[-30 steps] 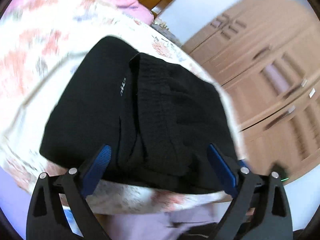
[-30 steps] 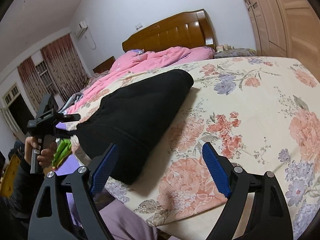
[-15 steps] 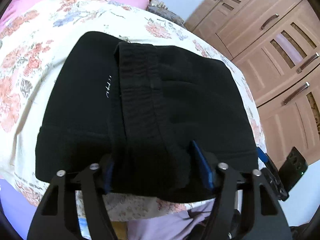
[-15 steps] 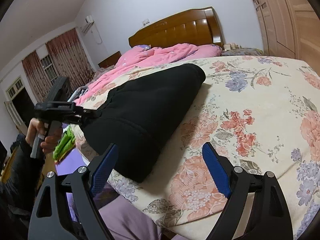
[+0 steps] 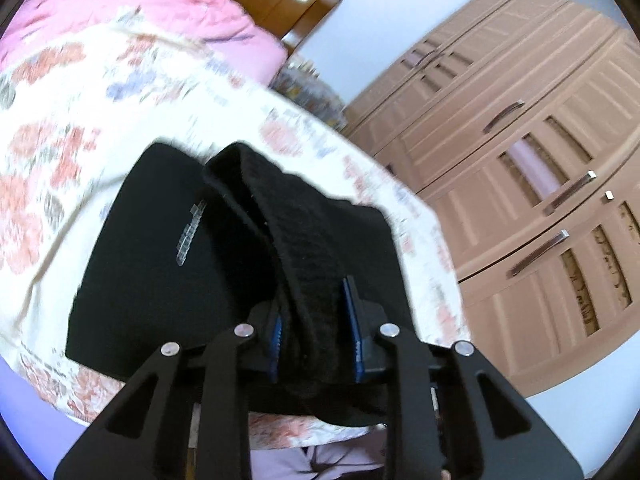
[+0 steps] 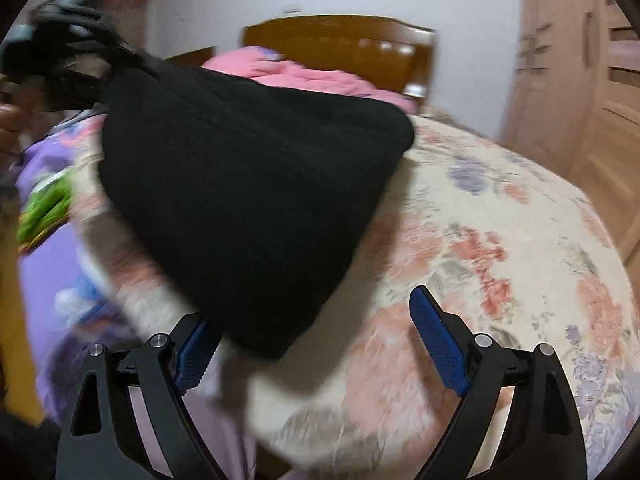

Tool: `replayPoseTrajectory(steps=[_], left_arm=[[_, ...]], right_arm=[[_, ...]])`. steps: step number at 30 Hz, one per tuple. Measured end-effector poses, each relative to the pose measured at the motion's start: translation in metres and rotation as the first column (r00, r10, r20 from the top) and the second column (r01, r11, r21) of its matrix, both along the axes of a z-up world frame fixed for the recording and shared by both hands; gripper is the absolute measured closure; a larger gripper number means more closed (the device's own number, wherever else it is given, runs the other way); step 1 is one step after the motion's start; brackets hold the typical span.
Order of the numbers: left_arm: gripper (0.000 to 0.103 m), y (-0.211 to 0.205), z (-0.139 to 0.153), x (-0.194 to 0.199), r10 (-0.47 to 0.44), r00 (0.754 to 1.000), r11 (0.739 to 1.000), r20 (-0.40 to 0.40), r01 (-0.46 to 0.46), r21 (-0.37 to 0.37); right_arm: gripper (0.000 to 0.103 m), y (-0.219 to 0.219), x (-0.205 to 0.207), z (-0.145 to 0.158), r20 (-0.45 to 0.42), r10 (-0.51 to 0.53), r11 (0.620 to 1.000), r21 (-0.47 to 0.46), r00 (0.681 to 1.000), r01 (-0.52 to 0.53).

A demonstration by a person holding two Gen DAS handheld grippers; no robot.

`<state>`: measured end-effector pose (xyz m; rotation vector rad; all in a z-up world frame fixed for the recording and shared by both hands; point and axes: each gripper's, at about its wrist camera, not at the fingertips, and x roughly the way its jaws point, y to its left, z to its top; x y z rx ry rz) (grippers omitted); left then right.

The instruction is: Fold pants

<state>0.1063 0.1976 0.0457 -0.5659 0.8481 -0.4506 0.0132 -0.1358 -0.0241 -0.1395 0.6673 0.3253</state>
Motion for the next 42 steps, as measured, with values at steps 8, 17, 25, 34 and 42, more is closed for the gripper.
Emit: replayPoseTrajectory(steps=[8,17,25,34,42], left_arm=[[0.079,0.049,0.021,-0.010,0.100,0.991,0.994,0.092,-0.102,0.023],[0.079,0.086,-0.071,-0.004,0.188,0.981,0.979,-0.044,-0.191,-0.072],[0.077,0.078,-0.068,-0.012,0.226,0.971,0.973,-0.071,-0.222,0.068],[0.016,0.075,-0.023,-0.053,0.414,0.897,0.865,0.157,-0.441,0.237],[0.005,-0.020,-0.022,-0.009,0.126,0.983,0.875,0.137,-0.175,0.451]], right_arm=[[0.015,0.029,0.007,-0.001,0.066,-0.037,0.982,-0.180,0.997,0.048],[0.013,0.020,0.011,-0.004,0.038,-0.036,0.990,-0.132,0.999,0.041],[0.013,0.015,0.016,-0.010,-0.010,-0.007,0.997,-0.080,1.000,0.007],[0.013,-0.026,-0.013,0.026,0.001,0.317,0.932,0.186,0.948,-0.312],[0.013,0.006,0.062,0.044,-0.018,0.312,0.920,0.254,0.950,-0.297]])
